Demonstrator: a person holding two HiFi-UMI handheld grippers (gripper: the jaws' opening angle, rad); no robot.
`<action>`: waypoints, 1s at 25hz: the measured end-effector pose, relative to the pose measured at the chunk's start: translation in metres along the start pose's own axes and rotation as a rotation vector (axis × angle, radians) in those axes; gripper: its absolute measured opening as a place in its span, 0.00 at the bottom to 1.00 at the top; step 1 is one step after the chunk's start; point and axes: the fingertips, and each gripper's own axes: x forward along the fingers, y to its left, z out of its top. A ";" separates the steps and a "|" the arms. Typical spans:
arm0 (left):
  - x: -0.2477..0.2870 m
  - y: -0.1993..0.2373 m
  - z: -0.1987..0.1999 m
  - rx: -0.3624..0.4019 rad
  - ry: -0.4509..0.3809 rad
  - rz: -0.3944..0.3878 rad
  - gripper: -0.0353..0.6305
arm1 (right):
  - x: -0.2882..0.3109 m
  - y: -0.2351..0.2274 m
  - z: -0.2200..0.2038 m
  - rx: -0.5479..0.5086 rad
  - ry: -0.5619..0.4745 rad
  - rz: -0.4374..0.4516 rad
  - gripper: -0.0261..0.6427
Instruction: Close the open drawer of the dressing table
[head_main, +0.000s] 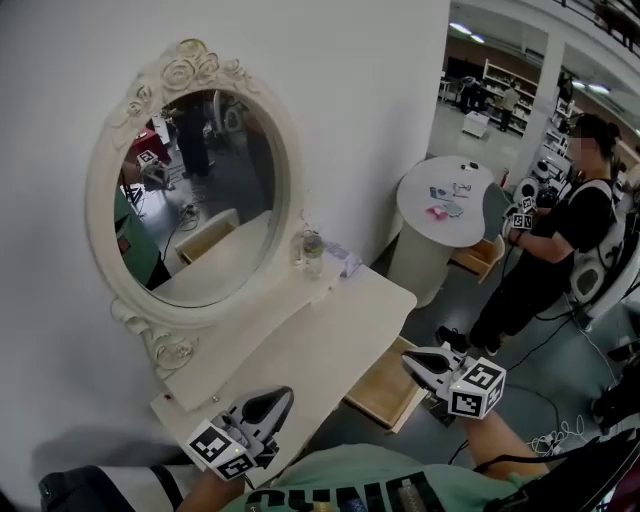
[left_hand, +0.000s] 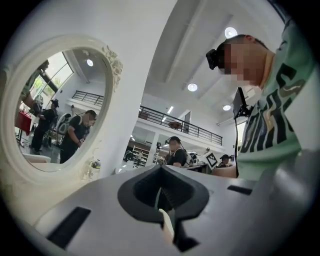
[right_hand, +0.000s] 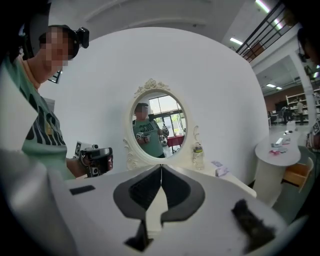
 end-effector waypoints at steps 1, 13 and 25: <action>0.011 -0.005 -0.001 0.004 0.005 -0.019 0.05 | -0.010 -0.008 -0.004 0.012 -0.006 -0.017 0.06; 0.178 -0.081 -0.030 0.033 0.074 -0.065 0.05 | -0.131 -0.129 -0.022 -0.008 -0.091 -0.053 0.06; 0.262 -0.120 -0.066 0.037 0.190 -0.110 0.05 | -0.193 -0.205 -0.051 0.066 -0.134 -0.105 0.06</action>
